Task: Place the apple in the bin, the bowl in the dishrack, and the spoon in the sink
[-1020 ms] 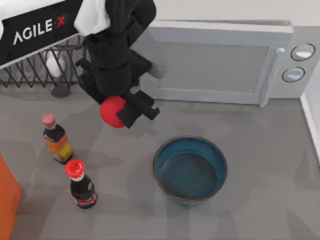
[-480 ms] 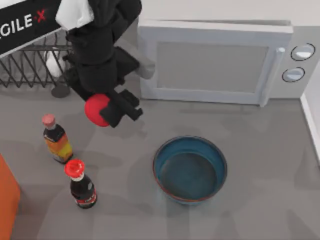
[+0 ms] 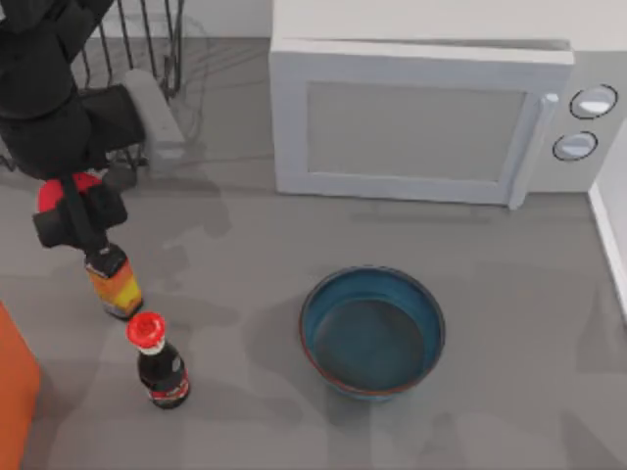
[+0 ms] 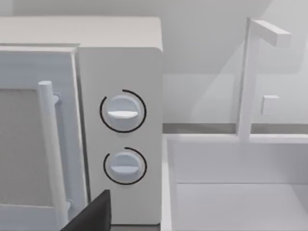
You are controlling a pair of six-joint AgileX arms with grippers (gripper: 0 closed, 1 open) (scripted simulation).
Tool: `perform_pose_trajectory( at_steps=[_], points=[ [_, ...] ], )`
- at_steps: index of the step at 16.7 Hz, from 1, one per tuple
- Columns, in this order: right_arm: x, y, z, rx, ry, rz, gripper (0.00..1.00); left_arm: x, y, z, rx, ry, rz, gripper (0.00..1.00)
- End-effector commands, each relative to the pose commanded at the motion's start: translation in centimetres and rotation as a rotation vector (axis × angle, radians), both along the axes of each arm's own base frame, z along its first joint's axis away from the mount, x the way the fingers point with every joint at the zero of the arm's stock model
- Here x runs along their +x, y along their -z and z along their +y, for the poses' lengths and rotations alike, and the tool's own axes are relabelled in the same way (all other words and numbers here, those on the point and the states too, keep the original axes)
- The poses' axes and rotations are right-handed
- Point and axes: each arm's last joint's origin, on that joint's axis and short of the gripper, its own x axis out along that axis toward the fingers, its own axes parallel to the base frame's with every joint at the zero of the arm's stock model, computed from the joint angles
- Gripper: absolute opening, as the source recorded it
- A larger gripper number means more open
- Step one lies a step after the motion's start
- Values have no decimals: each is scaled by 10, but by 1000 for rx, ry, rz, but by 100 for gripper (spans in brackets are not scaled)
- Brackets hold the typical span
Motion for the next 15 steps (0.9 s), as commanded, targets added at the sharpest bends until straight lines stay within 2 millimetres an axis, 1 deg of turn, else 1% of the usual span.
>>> perform_pose_trajectory(
  at_steps=[2,6,8,11,13,15],
  points=[
    [0,0,0,0,0,0,100,-7,-5,22,3,45,-7,0],
    [0,0,0,0,0,0,100,-25,-9,66,9,127,8,0],
    [0,0,0,0,0,0,100,-36,-12,83,4,174,7,0],
    [0,0,0,0,0,0,100,-51,-16,106,-1,300,8,0],
    [0,0,0,0,0,0,100,-65,-14,125,-8,371,30,0],
    [0,0,0,0,0,0,100,-84,-12,142,-18,406,47,0]
  ],
)
